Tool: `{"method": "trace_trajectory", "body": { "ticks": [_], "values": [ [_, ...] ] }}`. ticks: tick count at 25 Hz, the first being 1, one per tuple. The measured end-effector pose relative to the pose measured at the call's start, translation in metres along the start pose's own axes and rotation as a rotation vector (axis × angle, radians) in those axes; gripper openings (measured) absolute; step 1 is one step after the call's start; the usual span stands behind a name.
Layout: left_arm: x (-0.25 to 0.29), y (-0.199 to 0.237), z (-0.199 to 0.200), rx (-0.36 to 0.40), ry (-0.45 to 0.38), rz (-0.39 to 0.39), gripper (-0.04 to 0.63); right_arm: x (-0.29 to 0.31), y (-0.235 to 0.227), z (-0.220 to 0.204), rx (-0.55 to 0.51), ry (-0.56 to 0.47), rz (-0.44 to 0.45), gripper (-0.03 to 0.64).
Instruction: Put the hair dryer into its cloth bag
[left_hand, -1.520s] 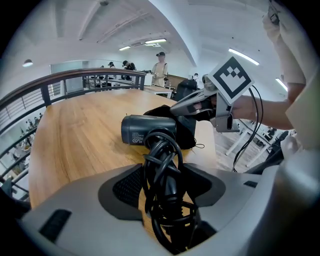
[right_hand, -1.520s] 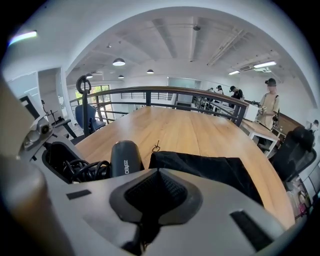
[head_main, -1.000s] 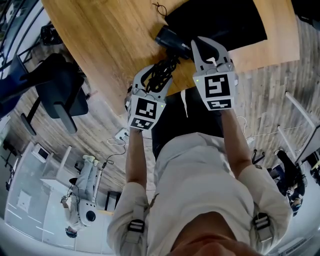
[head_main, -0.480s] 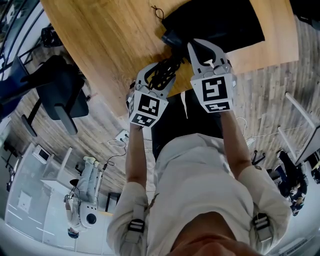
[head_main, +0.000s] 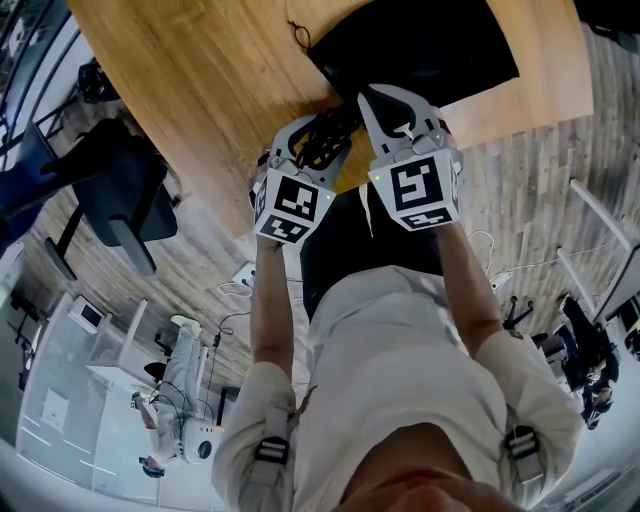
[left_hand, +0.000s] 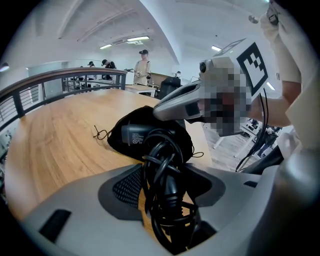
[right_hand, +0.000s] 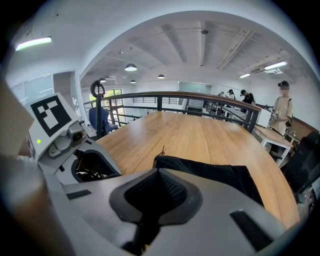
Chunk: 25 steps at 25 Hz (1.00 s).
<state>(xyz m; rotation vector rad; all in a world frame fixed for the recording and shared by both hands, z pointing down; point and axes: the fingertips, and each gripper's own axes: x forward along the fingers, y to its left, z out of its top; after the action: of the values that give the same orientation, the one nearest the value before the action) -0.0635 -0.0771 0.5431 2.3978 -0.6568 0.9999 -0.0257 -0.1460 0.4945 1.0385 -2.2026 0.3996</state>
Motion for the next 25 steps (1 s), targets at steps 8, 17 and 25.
{"method": "trace_trajectory", "body": {
  "ticks": [8,17,25],
  "values": [
    [0.013,0.006,0.017,0.036,-0.014,-0.023,0.261,-0.003,0.005,0.003,-0.011,-0.006,0.036,0.026],
    [0.027,0.011,0.028,0.059,-0.021,-0.035,0.261,-0.004,0.011,0.001,-0.016,-0.012,0.073,0.026],
    [0.037,0.019,0.037,0.106,-0.025,-0.042,0.261,-0.003,0.019,0.002,-0.012,-0.028,0.116,0.026]
  ]
}}
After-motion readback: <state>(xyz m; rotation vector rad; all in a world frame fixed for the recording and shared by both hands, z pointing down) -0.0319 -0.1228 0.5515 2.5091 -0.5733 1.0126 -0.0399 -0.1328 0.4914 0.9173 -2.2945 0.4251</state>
